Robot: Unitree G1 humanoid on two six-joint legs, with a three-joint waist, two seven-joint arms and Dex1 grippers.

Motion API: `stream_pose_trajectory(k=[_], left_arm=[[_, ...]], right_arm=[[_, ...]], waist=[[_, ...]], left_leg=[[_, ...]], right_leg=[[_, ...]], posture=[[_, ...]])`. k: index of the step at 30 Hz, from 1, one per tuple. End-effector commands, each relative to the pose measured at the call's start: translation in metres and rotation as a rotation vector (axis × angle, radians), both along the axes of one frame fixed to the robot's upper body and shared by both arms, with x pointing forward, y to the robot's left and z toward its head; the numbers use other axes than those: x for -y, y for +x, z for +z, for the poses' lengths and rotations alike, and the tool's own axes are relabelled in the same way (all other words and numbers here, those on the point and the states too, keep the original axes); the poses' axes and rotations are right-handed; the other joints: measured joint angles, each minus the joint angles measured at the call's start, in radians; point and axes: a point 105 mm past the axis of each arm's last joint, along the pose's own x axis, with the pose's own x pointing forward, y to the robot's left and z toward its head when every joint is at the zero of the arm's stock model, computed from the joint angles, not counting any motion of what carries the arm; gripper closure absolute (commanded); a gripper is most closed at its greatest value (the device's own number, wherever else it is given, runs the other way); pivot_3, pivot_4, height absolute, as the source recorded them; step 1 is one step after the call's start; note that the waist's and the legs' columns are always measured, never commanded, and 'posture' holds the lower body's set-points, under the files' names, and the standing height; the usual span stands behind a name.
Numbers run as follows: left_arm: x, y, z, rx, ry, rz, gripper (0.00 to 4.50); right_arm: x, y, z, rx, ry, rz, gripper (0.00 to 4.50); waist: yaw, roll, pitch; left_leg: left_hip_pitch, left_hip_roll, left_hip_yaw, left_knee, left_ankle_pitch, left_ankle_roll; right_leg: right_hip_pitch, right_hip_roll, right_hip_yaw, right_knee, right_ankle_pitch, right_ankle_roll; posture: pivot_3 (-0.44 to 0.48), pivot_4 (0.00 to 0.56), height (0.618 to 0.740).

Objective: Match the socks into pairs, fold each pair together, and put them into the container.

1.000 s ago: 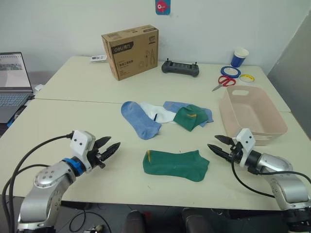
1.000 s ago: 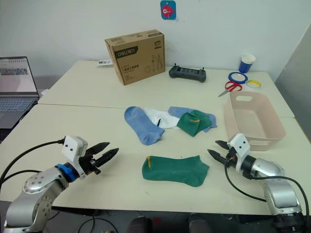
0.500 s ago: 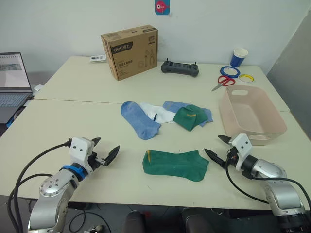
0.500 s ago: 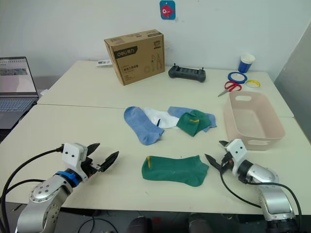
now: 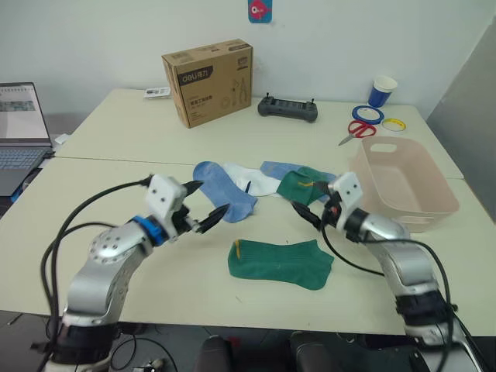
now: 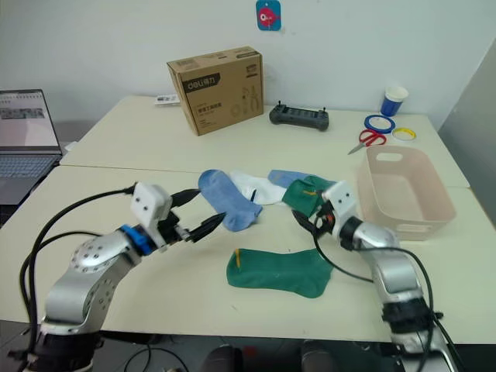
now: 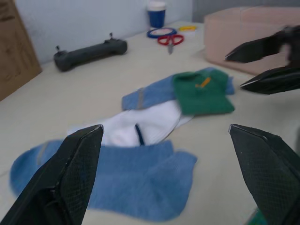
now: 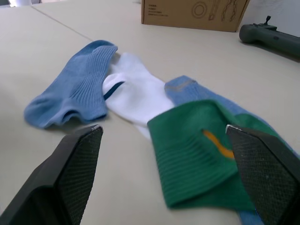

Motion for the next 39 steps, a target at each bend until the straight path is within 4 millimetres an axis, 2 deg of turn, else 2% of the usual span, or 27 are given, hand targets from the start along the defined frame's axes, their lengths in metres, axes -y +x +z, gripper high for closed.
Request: stream_pose_trajectory(k=[1, 4, 8, 13, 16, 24, 27, 34, 36, 39], left_arm=[[0.024, 0.0, 0.024, 0.066, -0.008, -0.084, 0.03], [0.03, 0.011, 0.033, 0.113, -0.005, -0.048, 0.03], [0.038, 0.008, 0.033, 0.115, -0.017, -0.061, 0.03], [0.043, 0.002, 0.03, 0.096, -0.022, -0.091, 0.03], [0.046, -0.002, 0.029, 0.081, -0.026, -0.113, 0.0], [0.042, 0.001, 0.027, 0.077, -0.024, -0.084, 0.0], [0.042, 0.0, 0.024, 0.071, -0.024, -0.083, 0.0], [0.04, -0.002, 0.022, 0.061, -0.021, -0.079, 0.0], [0.039, -0.002, 0.021, 0.06, -0.02, -0.079, 0.0], [0.039, -0.003, 0.02, 0.056, -0.016, -0.078, 0.0]], right_arm=[[-0.004, 0.02, 0.01, 0.047, -0.022, -0.023, 0.0], [-0.008, 0.037, 0.012, 0.069, -0.046, -0.036, 0.0], [0.0, 0.061, 0.008, 0.063, -0.074, -0.092, 0.0], [0.003, 0.07, -0.007, 0.014, -0.135, -0.075, 0.0], [0.002, 0.07, -0.01, -0.008, -0.131, -0.051, 0.61], [0.004, 0.073, -0.005, 0.018, -0.118, -0.061, 3.54], [0.003, 0.072, -0.001, 0.038, -0.105, -0.055, 4.48], [-0.006, 0.056, 0.01, 0.09, -0.108, 0.066, 4.48], [-0.013, 0.043, 0.018, 0.121, -0.098, 0.146, 4.48], [-0.021, 0.019, 0.022, 0.228, -0.194, 0.286, 4.48]], waist=[[0.0, 0.0, 0.0], [-0.002, 0.0, 0.0], [-0.012, 0.0, 0.0], [-0.019, 0.0, 0.0], [-0.021, 0.0, 0.0], [-0.024, 0.001, 0.0], [-0.024, 0.001, 0.0], [-0.024, 0.001, 0.0], [-0.023, 0.001, 0.0], [-0.023, 0.001, 0.001]], left_leg=[[0.0, 0.0, 0.0, 0.0, 0.0, 0.0], [0.0, 0.0, 0.0, 0.0, 0.0, 0.0], [0.0, 0.0, 0.0, -0.001, 0.0, 0.0], [0.0, 0.0, -0.001, -0.001, 0.0, 0.0], [0.0, 0.0, -0.001, -0.001, 0.0, 0.0], [0.0, 0.0, -0.001, -0.001, 0.0, 0.0], [0.0, 0.0, -0.001, -0.001, 0.0, 0.0], [0.0, 0.0, -0.002, -0.001, 0.0, 0.0], [0.0, 0.0, -0.002, -0.001, 0.0, 0.0], [0.0, 0.0, -0.002, -0.001, 0.0, 0.0]], right_leg=[[0.0, 0.0, 0.0, 0.0, 0.0, 0.0], [0.0, 0.0, 0.0, 0.0, 0.001, -0.002], [0.0, 0.001, 0.0, 0.0, 0.002, -0.003], [0.0, 0.001, 0.0, 0.0, 0.002, -0.003], [0.0, 0.001, 0.0, 0.0, 0.002, -0.003], [0.0, 0.001, 0.0, 0.001, 0.002, -0.003], [0.0, 0.001, 0.0, 0.001, 0.002, -0.003], [0.0, 0.001, 0.0, 0.001, 0.002, -0.003], [0.0, 0.001, 0.0, 0.001, 0.002, -0.003], [0.0, 0.001, 0.0, 0.001, 0.002, -0.002]], posture=[[0.0, 0.15, 0.74], [0.0, 0.15, 0.74], [0.0, 0.15, 0.74], [0.0, 0.15, 0.74], [0.0, 0.15, 0.74], [0.0, 0.15, 0.74], [0.0, 0.15, 0.74], [0.0, 0.15, 0.74], [0.0, 0.15, 0.74], [0.0, 0.15, 0.74]])
